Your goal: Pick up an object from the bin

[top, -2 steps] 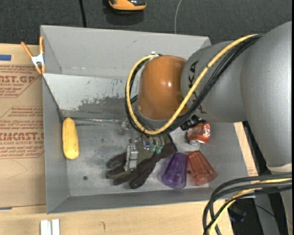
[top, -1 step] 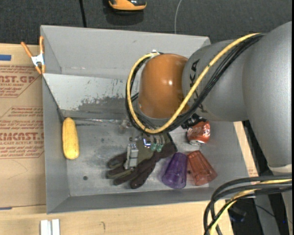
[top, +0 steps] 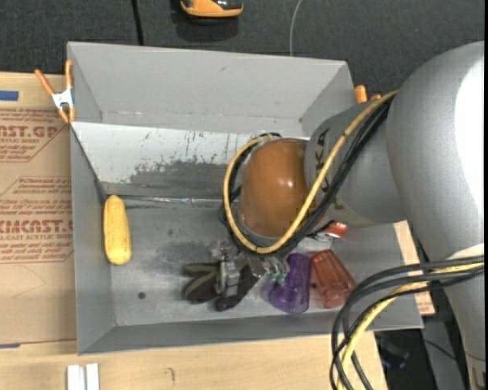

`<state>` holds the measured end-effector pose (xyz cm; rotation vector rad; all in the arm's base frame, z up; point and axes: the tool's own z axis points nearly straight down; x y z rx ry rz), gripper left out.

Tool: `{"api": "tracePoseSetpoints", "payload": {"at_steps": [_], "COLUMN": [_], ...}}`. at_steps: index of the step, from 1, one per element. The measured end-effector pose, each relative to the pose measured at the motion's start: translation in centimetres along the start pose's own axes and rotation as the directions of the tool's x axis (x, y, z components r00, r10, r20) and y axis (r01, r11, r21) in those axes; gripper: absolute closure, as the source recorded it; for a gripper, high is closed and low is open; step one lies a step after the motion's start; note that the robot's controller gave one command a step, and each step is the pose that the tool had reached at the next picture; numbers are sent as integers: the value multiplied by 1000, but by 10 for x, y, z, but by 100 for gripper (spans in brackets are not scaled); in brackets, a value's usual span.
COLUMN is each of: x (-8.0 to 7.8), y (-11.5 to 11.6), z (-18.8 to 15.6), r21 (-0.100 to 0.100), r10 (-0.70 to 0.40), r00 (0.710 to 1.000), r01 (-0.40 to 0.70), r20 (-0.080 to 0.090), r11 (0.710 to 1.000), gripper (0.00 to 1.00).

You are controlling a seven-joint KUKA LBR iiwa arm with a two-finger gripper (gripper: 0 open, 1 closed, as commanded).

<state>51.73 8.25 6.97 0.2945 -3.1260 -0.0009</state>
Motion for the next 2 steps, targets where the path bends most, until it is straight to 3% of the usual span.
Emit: {"api": "tracePoseSetpoints", "payload": {"at_steps": [1, 2], "x": [0, -11], "y": [0, 16], "z": [0, -196], "r21": [0, 1], "r10": [0, -6], "r00": [1000, 1000], "r01": [0, 6], "r20": [0, 11], "r11": [1000, 1000], "gripper": [100, 100]}}
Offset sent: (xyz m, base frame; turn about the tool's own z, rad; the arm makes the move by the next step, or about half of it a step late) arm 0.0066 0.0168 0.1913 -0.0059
